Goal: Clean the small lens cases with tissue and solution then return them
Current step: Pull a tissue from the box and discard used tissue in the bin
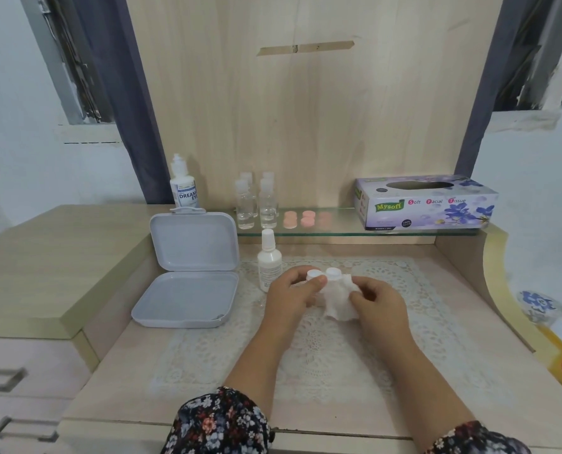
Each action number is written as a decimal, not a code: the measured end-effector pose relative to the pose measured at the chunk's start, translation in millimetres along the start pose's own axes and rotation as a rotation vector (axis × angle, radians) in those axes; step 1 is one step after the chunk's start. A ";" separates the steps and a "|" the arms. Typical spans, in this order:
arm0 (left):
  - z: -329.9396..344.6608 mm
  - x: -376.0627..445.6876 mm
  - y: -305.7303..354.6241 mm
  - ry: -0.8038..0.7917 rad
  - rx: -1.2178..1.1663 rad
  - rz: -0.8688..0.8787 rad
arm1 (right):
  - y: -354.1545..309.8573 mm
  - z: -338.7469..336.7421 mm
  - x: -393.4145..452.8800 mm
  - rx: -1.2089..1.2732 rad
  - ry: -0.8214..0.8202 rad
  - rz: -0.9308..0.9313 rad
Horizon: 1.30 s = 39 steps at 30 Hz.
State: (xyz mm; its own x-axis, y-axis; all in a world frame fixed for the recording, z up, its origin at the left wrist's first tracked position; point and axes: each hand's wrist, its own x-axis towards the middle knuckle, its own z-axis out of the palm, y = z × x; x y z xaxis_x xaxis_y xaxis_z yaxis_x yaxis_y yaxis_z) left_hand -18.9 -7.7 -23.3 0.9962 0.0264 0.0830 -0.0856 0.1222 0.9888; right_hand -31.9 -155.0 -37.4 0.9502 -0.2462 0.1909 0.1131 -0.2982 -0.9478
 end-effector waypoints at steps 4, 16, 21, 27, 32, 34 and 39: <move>-1.2 -0.5 -2.4 -0.038 -0.025 0.012 | -3.4 -5.4 1.5 -0.045 0.218 -0.103; 0.8 -1.2 -7.8 -0.139 -0.021 0.041 | -76.8 -30.4 37.3 -0.680 -0.489 -0.274; 2.1 -4.2 -4.9 -0.146 -0.075 0.069 | -90.3 -19.2 40.6 -0.839 -0.511 -0.296; 1.6 -5.4 -4.0 -0.096 -0.059 0.105 | -76.1 -11.9 39.8 -0.522 -0.288 0.026; 5.0 -5.0 -5.4 -0.066 -0.024 0.114 | -64.2 -2.7 32.2 -0.468 -0.128 0.068; 3.9 -3.9 -5.3 -0.042 -0.036 0.090 | -61.7 5.6 26.4 -0.626 -0.086 -0.112; -0.6 -1.0 -5.2 -0.023 -0.059 0.073 | -60.3 12.1 20.6 -0.705 -0.118 -0.329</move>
State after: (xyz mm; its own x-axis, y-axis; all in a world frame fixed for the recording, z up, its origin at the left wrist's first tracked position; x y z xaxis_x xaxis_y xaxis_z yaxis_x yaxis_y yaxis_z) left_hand -19.4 -7.8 -28.6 0.9873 0.0146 0.1579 -0.1579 0.1790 0.9711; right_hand -15.6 -130.9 20.6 0.9289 0.0444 0.3675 0.2210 -0.8631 -0.4541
